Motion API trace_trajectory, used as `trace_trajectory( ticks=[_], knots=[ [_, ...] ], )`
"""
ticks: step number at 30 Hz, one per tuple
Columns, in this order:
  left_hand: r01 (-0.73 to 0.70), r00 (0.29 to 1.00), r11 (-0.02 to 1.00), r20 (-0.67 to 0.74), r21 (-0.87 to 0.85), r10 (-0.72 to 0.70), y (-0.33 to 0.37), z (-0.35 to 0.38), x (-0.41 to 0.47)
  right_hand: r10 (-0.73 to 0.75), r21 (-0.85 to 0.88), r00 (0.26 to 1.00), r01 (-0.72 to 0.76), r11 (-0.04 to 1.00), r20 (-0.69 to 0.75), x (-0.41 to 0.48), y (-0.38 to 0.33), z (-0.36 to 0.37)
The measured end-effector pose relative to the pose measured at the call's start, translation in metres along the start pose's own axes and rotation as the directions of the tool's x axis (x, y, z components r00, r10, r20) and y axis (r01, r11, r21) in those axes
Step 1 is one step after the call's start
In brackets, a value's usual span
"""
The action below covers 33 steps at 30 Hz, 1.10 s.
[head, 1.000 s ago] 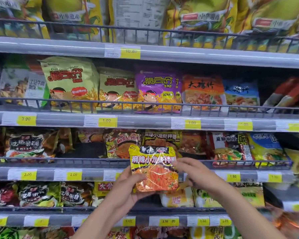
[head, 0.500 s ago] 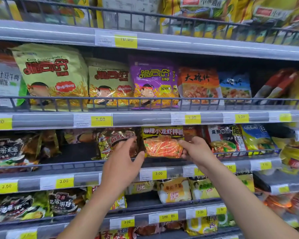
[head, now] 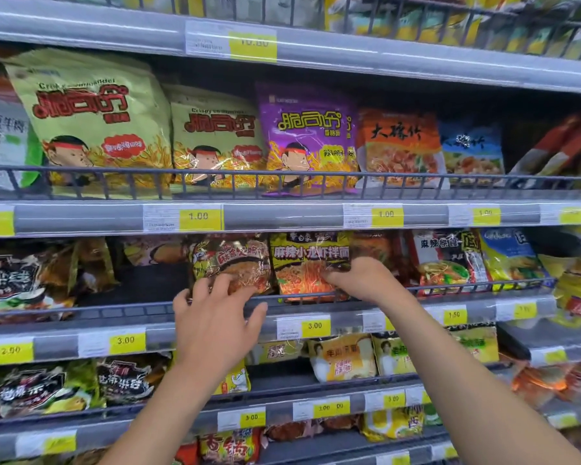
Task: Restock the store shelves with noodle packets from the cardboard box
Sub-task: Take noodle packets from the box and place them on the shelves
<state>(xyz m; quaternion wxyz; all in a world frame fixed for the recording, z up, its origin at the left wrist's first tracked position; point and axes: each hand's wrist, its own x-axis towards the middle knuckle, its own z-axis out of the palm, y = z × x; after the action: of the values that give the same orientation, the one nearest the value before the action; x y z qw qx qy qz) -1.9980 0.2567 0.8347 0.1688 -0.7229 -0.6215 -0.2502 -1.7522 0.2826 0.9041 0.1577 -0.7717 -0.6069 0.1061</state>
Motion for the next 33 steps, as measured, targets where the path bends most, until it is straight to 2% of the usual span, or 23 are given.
trace_trajectory(
  ticks=[3, 6, 13, 15, 18, 22, 26, 33],
  knots=[
    [-0.013, 1.000, 1.000, 0.003, 0.003, 0.013, -0.005, 0.002, 0.003, -0.065, 0.027, 0.995, 0.067, 0.997, -0.071, -0.002, -0.009, 0.012],
    [0.002, 0.999, 1.000, 0.035, 0.013, -0.003, -0.009, 0.003, 0.004, -0.058, 0.033, 0.989, 0.063, 0.997, -0.137, -0.006, -0.012, 0.022],
    [0.024, 1.000, 0.999, 0.019, -0.022, -0.024, 0.002, 0.003, -0.015, -0.104, -0.122, 0.973, 0.080, 0.989, -0.205, -0.019, 0.015, 0.027],
    [0.030, 1.000, 0.998, -0.006, -0.054, -0.030, 0.011, 0.005, -0.028, -0.188, -0.142, 0.936, 0.151, 0.978, -0.299, -0.026, 0.031, 0.034],
    [0.021, 0.999, 0.993, -0.036, -0.116, -0.025, 0.028, 0.010, -0.049, -0.337, -0.112, 0.838, 0.321, 0.941, -0.429, -0.041, 0.057, 0.047],
    [0.000, 1.000, 0.988, -0.004, -0.156, 0.000, 0.049, 0.026, -0.088, -0.462, -0.024, 0.720, 0.528, 0.849, -0.518, -0.066, 0.087, 0.073],
    [-0.001, 0.999, 0.984, 0.048, -0.177, 0.010, 0.063, 0.052, -0.140, -0.501, 0.061, 0.698, 0.611, 0.789, -0.512, -0.086, 0.123, 0.117],
    [0.068, 0.965, 0.977, 0.261, -0.200, -0.013, 0.064, 0.113, -0.250, -0.515, 0.181, 0.803, 0.577, 0.796, -0.299, -0.122, 0.188, 0.211]
  ],
)
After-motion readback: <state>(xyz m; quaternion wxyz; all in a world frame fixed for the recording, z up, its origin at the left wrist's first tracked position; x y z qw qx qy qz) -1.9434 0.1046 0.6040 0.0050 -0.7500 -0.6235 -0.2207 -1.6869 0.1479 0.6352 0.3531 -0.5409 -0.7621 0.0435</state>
